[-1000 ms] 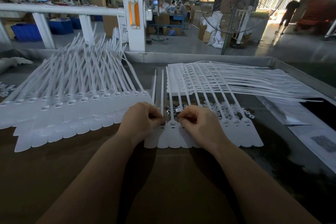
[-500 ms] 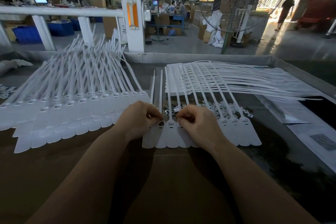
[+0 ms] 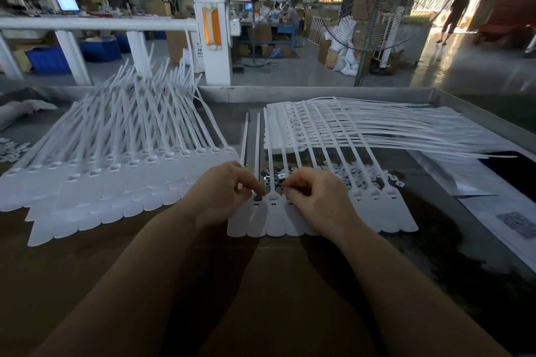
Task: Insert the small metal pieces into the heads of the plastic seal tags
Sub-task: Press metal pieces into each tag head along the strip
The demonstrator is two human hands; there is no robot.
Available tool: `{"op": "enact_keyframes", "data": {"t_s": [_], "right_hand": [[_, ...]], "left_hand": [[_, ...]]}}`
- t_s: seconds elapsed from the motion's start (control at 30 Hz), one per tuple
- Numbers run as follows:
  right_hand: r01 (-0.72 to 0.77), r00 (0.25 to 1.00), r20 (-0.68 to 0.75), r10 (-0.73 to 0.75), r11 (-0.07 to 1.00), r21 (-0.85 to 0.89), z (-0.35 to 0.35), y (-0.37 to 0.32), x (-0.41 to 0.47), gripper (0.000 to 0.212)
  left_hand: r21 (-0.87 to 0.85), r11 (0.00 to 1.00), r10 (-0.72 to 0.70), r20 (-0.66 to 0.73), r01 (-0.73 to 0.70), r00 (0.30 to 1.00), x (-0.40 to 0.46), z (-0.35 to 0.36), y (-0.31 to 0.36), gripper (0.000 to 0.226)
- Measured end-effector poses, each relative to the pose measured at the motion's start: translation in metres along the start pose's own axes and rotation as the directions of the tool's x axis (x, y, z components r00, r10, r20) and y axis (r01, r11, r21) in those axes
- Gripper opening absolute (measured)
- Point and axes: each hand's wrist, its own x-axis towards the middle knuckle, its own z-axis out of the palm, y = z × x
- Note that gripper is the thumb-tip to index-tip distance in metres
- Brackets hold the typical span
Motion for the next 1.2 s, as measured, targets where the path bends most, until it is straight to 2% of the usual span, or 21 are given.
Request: {"op": "enact_keyframes", "data": {"t_s": [0.13,0.43,0.77,1.2], "right_hand": [[0.008,1.000,0.001,-0.008,1.000,-0.002,0.000,0.000,0.000,0.010],[-0.006,1.000,0.006,0.006,0.999,0.032,-0.001,0.000,0.000,0.009],[-0.041,0.999,-0.005,0.041,0.999,0.018,-0.003,0.003,0.001,0.009],[-0.030,1.000,0.007,0.030,1.000,0.007,-0.003,0.002,0.001,0.007]], "left_hand": [[0.069,0.998,-0.003,-0.017,0.004,1.000,-0.002,0.001,0.001,0.033],[0.008,0.997,-0.078,-0.150,0.080,0.986,0.005,0.001,-0.001,0.020],[-0.015,0.974,-0.227,-0.106,0.227,0.968,0.017,0.012,-0.003,0.022],[0.100,0.968,-0.219,-0.116,0.231,0.969,0.021,0.013,0.000,0.015]]}}
